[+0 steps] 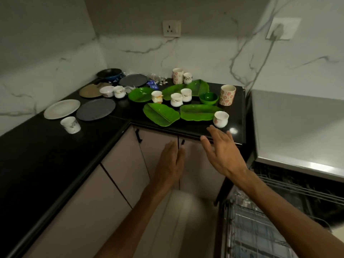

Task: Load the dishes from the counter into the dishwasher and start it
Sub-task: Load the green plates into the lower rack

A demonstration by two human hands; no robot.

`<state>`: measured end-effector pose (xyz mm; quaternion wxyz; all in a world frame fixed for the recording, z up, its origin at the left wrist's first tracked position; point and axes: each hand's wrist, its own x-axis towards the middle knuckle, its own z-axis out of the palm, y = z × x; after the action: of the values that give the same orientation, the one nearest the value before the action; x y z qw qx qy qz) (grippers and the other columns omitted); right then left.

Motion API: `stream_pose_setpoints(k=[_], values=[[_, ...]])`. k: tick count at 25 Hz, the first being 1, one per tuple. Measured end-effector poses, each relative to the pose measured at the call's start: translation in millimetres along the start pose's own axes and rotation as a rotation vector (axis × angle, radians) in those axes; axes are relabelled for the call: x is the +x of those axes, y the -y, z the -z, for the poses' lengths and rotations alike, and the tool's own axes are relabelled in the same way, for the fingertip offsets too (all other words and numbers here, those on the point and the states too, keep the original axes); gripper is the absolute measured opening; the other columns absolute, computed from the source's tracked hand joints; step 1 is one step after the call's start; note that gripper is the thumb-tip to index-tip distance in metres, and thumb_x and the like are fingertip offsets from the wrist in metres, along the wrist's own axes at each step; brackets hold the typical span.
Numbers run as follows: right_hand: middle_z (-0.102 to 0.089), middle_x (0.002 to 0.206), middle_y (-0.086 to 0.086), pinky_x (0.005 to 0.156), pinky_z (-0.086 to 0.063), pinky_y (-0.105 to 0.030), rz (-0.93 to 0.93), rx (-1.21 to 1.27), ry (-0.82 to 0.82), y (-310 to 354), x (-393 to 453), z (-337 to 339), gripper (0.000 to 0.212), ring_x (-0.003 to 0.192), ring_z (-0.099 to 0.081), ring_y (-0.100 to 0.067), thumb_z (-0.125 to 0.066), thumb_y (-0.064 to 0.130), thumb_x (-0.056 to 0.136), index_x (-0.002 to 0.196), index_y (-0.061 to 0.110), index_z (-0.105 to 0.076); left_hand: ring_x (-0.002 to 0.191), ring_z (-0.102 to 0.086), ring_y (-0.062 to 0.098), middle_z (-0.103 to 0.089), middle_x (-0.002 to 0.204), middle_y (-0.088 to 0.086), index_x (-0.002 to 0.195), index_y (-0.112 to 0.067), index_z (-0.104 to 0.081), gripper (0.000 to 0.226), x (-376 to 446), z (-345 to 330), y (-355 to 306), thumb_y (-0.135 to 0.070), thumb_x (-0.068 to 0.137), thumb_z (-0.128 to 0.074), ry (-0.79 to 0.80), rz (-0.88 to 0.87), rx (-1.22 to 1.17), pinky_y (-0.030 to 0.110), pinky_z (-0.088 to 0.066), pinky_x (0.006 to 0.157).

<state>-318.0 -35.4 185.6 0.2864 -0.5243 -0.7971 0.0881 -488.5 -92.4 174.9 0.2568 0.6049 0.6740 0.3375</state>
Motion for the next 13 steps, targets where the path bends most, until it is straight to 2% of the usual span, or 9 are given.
stream_pose_setpoints(k=[4, 6, 8, 13], values=[[-0.064, 0.118, -0.011, 0.108, -0.034, -0.049, 0.071, 0.001, -0.051, 16.1, 33.3, 4.2, 0.056, 0.112, -0.056, -0.028, -0.028, 0.05, 0.1, 0.128, 0.007, -0.051, 0.149, -0.015, 0.018, -0.028, 0.158, 0.009, 0.151, -0.006, -0.03, 0.056, 14.9, 29.3, -12.6, -0.038, 0.105, -0.031, -0.053, -0.012, -0.046, 0.026, -0.014, 0.117], [-0.061, 0.126, -0.012, 0.108, -0.033, -0.052, 0.077, 0.016, -0.049, 17.8, 48.4, -0.3, 0.058, 0.117, -0.055, -0.028, -0.028, 0.052, 0.1, 0.133, 0.008, -0.048, 0.146, -0.022, 0.02, -0.039, 0.151, 0.013, 0.143, -0.002, -0.039, 0.05, 23.8, 38.2, -14.8, -0.034, 0.106, -0.033, -0.083, -0.026, -0.07, 0.018, -0.016, 0.107], [-0.058, 0.134, -0.01, 0.108, -0.033, -0.053, 0.098, 0.025, -0.039, 17.5, 63.4, -5.7, 0.061, 0.123, -0.051, -0.026, -0.025, 0.055, 0.1, 0.137, 0.011, -0.046, 0.144, -0.026, 0.021, -0.043, 0.148, 0.015, 0.138, 0.0, -0.044, 0.045, 36.2, 44.8, -16.5, -0.031, 0.106, -0.034, -0.101, -0.029, -0.082, 0.014, -0.018, 0.099], [-0.056, 0.137, -0.008, 0.116, -0.023, -0.052, 0.125, 0.045, -0.009, 13.0, 99.3, -19.6, 0.064, 0.131, -0.047, -0.025, -0.024, 0.056, 0.097, 0.137, 0.012, -0.047, 0.144, -0.029, 0.02, -0.039, 0.152, 0.01, 0.145, -0.006, -0.039, 0.05, 84.0, 55.2, -13.0, -0.036, 0.105, -0.034, -0.117, 0.002, -0.096, 0.022, -0.022, 0.108]])
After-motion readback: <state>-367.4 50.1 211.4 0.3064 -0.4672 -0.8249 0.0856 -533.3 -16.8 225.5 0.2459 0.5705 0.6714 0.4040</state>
